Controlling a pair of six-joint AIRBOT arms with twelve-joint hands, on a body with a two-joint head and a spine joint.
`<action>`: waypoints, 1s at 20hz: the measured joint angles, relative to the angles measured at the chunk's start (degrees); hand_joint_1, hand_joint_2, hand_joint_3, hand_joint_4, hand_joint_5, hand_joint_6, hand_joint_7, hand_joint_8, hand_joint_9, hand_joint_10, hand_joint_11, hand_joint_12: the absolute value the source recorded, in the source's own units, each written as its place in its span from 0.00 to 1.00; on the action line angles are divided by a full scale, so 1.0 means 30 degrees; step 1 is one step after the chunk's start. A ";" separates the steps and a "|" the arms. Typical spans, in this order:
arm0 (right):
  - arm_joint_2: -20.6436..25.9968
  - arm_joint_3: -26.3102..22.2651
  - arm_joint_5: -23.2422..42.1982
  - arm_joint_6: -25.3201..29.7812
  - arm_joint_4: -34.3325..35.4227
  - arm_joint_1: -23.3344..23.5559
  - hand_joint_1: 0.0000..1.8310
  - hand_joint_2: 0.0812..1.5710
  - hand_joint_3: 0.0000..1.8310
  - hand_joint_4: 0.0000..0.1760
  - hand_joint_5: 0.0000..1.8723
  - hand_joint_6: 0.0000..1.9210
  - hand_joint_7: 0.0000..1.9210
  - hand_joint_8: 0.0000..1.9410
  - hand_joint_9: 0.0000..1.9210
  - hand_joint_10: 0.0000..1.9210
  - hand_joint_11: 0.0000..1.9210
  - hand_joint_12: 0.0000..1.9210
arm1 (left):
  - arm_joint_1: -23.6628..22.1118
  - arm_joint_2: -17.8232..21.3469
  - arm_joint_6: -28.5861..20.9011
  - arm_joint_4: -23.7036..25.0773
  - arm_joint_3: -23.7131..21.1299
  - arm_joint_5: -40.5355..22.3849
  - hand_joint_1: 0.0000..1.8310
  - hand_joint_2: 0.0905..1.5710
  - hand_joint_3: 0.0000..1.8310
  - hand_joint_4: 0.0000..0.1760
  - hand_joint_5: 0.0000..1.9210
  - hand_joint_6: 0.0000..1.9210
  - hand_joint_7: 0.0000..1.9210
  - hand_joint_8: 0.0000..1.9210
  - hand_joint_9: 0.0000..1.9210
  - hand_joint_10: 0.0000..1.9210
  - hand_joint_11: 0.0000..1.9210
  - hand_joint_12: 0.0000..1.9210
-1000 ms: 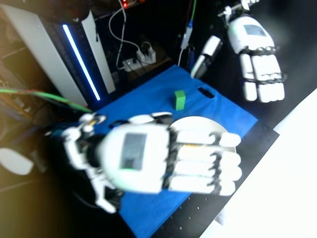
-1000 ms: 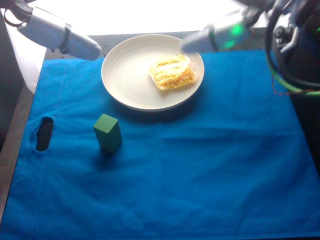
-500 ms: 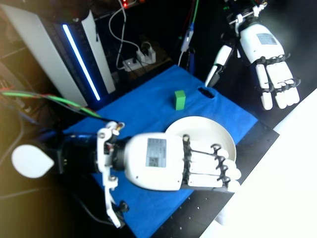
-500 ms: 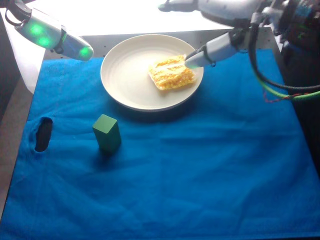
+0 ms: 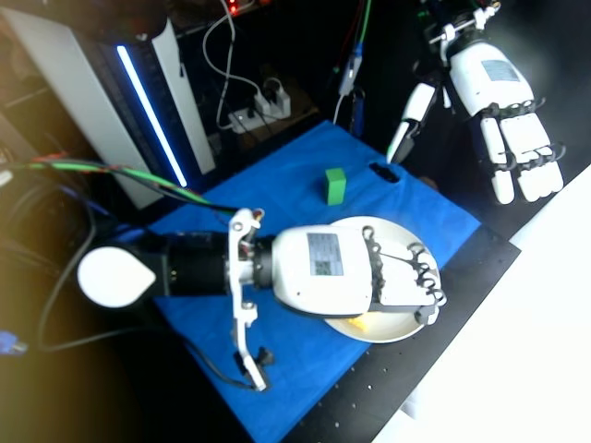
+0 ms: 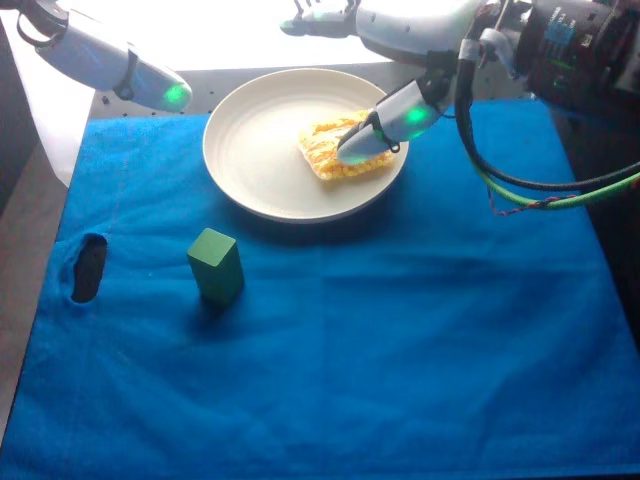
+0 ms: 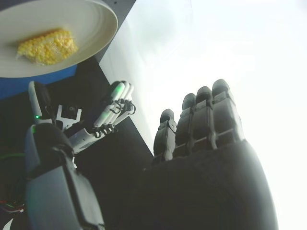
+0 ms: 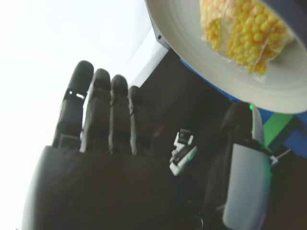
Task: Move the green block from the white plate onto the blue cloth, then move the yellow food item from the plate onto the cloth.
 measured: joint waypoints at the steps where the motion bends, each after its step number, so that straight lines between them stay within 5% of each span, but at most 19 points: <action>1: -0.0168 0.0000 -0.0284 0.0007 -0.0277 0.0000 0.31 0.40 0.00 0.00 0.11 0.00 0.19 0.00 0.21 0.00 0.00 0.65 | -0.0044 -0.0015 0.0000 0.0000 0.0000 -0.0015 0.32 0.46 0.00 0.98 0.00 0.00 0.03 0.01 0.02 0.00 0.00 0.00; 9: -0.0554 0.0393 -0.0714 0.0007 -0.0262 -0.0007 0.28 0.40 0.00 0.10 0.11 0.00 0.20 0.00 0.22 0.01 0.02 0.60 | -0.0233 -0.0036 0.0000 0.0029 0.0000 -0.0022 0.35 0.45 0.00 1.00 0.00 0.00 0.03 0.00 0.02 0.00 0.00 0.00; 12: -0.0816 0.0561 -0.0860 0.0007 -0.0219 -0.0175 0.27 0.40 0.00 0.00 0.13 0.00 0.21 0.00 0.23 0.00 0.03 0.64 | -0.0233 -0.0051 0.0000 0.0044 0.0000 -0.0015 0.35 0.47 0.00 1.00 0.00 0.00 0.03 0.00 0.02 0.00 0.00 0.00; 18: -0.1290 0.1224 -0.1144 0.0007 -0.0204 -0.0699 0.29 0.47 0.00 0.00 0.15 0.00 0.21 0.00 0.23 0.00 0.02 0.62 | -0.0277 -0.0153 0.0000 0.0124 -0.0080 0.0000 0.35 0.44 0.00 0.93 0.00 0.00 0.03 0.00 0.02 0.00 0.00 0.00; 20: -0.1362 0.1275 -0.1246 0.0007 -0.0204 -0.0794 0.29 0.48 0.00 0.00 0.15 0.00 0.21 0.00 0.24 0.00 0.04 0.61 | -0.0277 -0.0211 0.0000 0.0131 -0.0080 0.0000 0.35 0.44 0.00 0.98 0.00 0.00 0.03 0.00 0.02 0.00 0.00 0.00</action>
